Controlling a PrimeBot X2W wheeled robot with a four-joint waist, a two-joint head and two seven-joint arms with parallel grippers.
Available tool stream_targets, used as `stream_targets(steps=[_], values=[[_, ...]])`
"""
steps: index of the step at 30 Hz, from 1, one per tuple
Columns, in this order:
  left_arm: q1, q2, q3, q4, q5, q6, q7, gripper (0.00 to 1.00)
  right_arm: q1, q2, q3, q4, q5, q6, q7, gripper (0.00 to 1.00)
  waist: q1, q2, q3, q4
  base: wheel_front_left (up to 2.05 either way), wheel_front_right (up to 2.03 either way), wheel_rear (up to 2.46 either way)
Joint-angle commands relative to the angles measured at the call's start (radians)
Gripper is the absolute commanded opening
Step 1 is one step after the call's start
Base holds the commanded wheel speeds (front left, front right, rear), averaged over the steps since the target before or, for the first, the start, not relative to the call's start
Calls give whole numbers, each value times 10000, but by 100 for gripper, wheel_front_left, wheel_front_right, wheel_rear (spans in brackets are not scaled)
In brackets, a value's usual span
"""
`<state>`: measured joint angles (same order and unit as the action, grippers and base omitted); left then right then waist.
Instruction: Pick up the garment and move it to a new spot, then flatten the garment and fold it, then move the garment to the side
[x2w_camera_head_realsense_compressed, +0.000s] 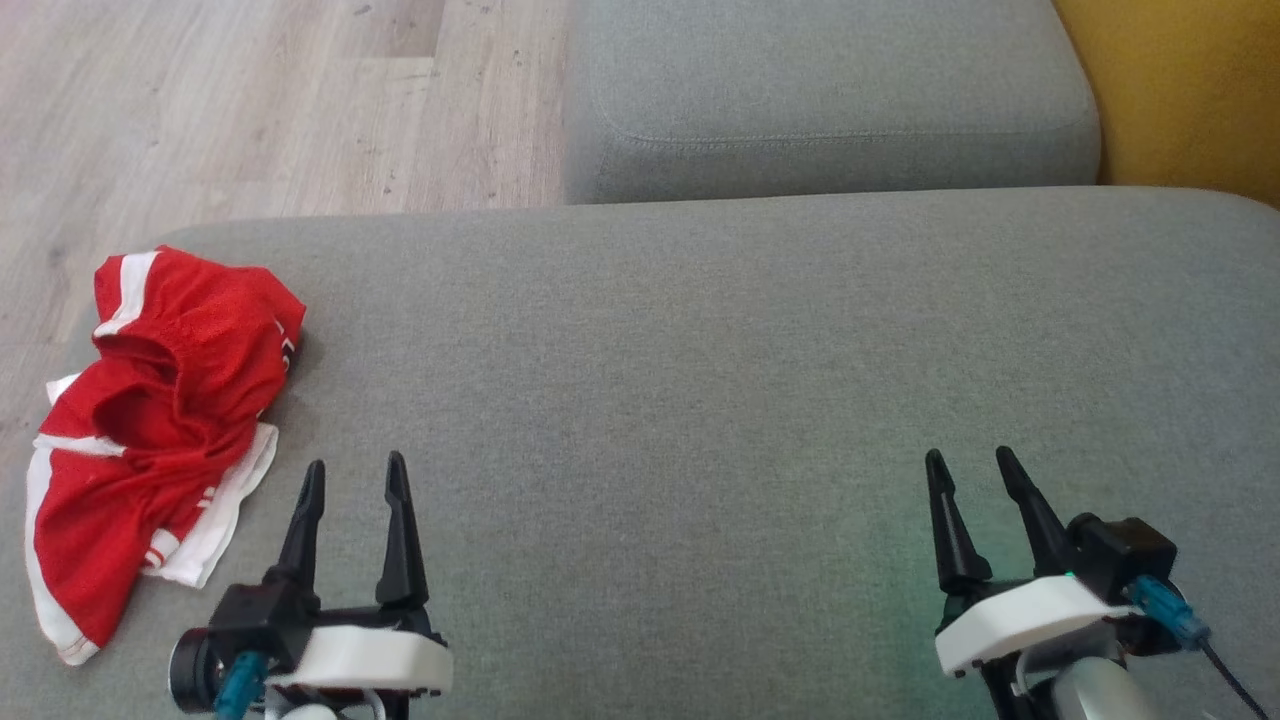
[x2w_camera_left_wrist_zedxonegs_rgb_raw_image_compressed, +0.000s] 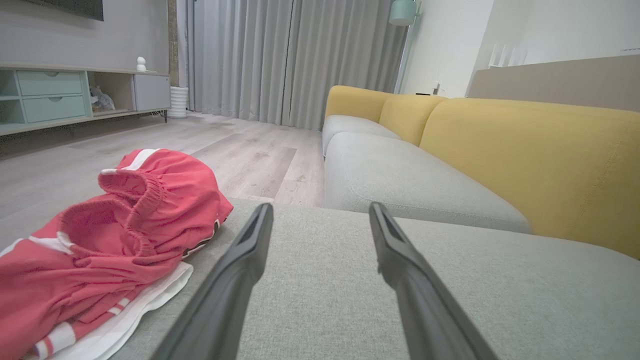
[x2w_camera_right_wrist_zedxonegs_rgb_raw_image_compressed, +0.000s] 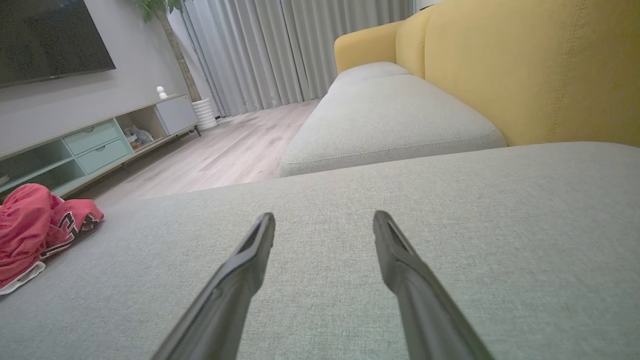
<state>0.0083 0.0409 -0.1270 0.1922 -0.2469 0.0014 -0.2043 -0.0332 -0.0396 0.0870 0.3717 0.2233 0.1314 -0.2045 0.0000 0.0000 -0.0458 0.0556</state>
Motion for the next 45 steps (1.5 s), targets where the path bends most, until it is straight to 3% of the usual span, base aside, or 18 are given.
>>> stream_targets(steps=[1, 15, 33, 38, 45], values=[[-313, 85, 244, -231, 403, 108, -181, 100, -567, -94, 128, -219, -313, -7, -182, 100, 0, 0, -37, 11, 0, 0, 0], [-465, 97, 238, 125, 2064, 119, -566, 100, -780, -106, 2, 272, -1477, -7, -564, 100, 0, 0, -19, 17, 0, 0, 0], [-562, 95, 462, 387, 2073, 216, -575, 100, -841, -106, -258, 466, -1483, -7, -573, 100, 0, 0, 172, 144, 0, 0, 0], [-663, 95, 536, 530, 1990, 303, -575, 100, -807, -106, -323, 515, -1543, -7, -573, 100, 0, 0, 187, 566, 0, 0, 0], [-714, 94, 532, 521, 1911, 487, -575, 100, -761, -106, -274, 444, -1626, -7, -573, 100, 0, 0, 250, 1847, 0, 0, 0]])
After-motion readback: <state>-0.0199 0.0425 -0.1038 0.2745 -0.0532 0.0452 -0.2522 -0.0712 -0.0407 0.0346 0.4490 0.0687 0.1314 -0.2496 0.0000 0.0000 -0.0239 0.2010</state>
